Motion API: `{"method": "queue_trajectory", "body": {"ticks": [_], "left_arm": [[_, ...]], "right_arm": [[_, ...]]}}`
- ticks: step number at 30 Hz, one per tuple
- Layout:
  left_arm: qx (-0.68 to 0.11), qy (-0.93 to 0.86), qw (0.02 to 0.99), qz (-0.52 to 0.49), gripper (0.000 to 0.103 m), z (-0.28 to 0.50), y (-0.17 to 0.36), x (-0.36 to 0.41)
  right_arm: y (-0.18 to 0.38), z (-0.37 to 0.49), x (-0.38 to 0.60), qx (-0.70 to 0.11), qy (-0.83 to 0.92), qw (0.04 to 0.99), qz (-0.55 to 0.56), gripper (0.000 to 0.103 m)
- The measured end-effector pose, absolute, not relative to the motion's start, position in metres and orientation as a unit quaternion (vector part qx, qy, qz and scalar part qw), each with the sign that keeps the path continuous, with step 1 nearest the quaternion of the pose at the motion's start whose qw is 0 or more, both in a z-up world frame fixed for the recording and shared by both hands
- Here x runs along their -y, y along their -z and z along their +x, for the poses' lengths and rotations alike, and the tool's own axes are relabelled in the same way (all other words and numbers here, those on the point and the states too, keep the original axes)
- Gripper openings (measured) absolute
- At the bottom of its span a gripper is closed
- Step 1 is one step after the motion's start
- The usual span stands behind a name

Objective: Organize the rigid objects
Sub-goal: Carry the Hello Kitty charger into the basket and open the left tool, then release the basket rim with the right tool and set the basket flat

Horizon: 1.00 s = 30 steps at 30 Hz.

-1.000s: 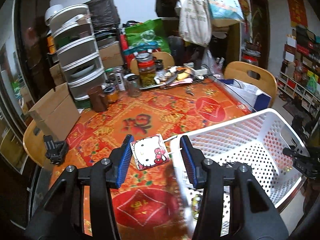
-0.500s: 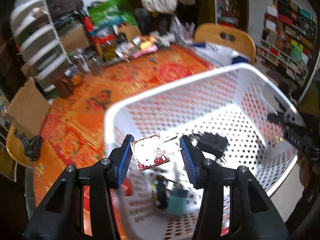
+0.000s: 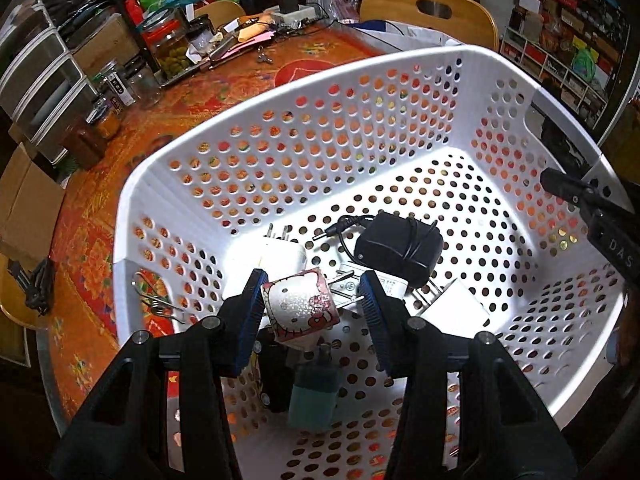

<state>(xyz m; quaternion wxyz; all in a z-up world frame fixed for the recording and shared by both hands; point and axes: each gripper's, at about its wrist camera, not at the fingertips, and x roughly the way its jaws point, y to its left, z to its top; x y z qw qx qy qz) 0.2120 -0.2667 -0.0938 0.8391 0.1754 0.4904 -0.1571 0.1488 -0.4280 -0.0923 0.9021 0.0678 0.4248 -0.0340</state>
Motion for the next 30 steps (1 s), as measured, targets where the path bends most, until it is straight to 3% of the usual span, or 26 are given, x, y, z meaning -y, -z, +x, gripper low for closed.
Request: {"method": "queue_trajectory", "body": {"ticks": [8,10,12,14,20,23,25,26,27,30], "left_arm": [[-0.496,0.161,0.834,0.18,0.048,0.21,0.094,0.269],[-0.492,0.163,0.837,0.176,0.062,0.21,0.091,0.268],[-0.482,0.168,0.842,0.172,0.087,0.208,0.087,0.267],[-0.473,0.174,0.847,0.169,0.097,0.206,0.082,0.267],[-0.449,0.199,0.857,0.157,0.103,0.198,0.075,0.263],[-0.396,0.201,0.887,0.123,0.103,0.181,0.053,0.245],[-0.347,0.196,0.911,0.104,0.103,0.164,0.034,0.227],[-0.322,0.193,0.922,0.095,0.103,0.154,0.024,0.218],[-0.307,0.189,0.929,0.09,0.103,0.147,0.019,0.211],[-0.243,0.176,0.952,0.059,0.103,0.112,-0.006,0.174]], "right_arm": [[0.093,0.149,0.428,-0.425,0.034,0.902,0.068,0.012],[0.092,0.149,0.428,-0.425,0.034,0.902,0.068,0.012],[0.092,0.149,0.428,-0.425,0.034,0.902,0.068,0.013],[0.093,0.148,0.428,-0.425,0.034,0.902,0.068,0.013],[0.093,0.148,0.429,-0.424,0.033,0.902,0.076,0.017],[0.089,0.141,0.43,-0.423,0.038,0.902,0.076,0.035],[0.077,0.127,0.431,-0.406,0.051,0.909,0.078,0.069],[0.067,0.114,0.43,-0.384,0.061,0.918,0.08,0.092],[0.059,0.103,0.428,-0.362,0.065,0.926,0.083,0.101],[0.028,0.057,0.413,-0.277,0.075,0.954,0.085,0.103]]}}
